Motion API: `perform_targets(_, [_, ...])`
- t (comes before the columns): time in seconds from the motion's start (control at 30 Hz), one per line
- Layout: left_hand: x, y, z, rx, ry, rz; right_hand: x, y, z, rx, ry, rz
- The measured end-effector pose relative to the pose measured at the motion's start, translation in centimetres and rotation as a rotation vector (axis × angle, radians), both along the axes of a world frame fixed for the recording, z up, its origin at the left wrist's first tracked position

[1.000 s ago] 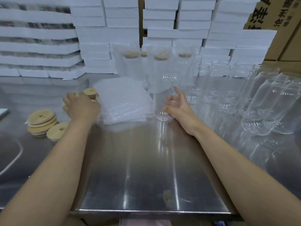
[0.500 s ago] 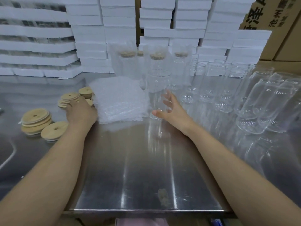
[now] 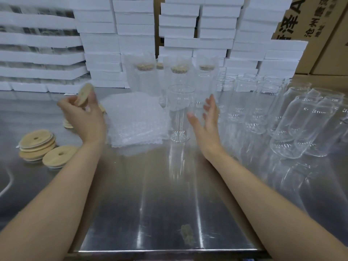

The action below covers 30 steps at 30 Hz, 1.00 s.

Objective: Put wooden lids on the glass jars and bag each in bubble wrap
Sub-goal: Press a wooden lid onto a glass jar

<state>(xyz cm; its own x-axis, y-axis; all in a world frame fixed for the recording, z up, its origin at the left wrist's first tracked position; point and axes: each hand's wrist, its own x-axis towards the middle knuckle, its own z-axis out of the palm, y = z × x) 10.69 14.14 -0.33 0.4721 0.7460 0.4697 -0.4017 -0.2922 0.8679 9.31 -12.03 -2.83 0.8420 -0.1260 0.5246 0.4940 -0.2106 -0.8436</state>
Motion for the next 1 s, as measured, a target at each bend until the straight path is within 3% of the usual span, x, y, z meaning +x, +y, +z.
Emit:
perform_targets(0.1, [-1.6, -3.6, 1.1, 0.180, -0.223, -0.164, -1.0, 0.1, 1.5, 0.124, -0.355, -0.250])
perform_targets(0.17, [-2.4, -6.2, 1.3, 0.277, -0.288, -0.303, -1.5, 0.5, 2.5, 0.159, -0.410, -0.229])
perform_targets(0.37, [-3.6, -12.0, 2.3, 0.376, -0.344, -0.589, -1.7, 1.5, 3.2, -0.225, -0.565, -0.051])
perform_targets(0.6, [-1.3, -14.5, 3.6, 0.279, -0.234, -0.617, 0.3, 0.0, 4.1, -0.381, -0.410, -0.086])
perform_targets(0.7, [-0.4, -14.7, 3.4, 0.283, -0.191, -0.588, 0.9, -0.5, 4.0, -0.348, -0.306, -0.035])
perform_targets(1.0, [-0.3, -14.3, 2.3, 0.542, -0.096, -0.546, 1.0, -0.4, 3.6, -0.335, -0.235, 0.096])
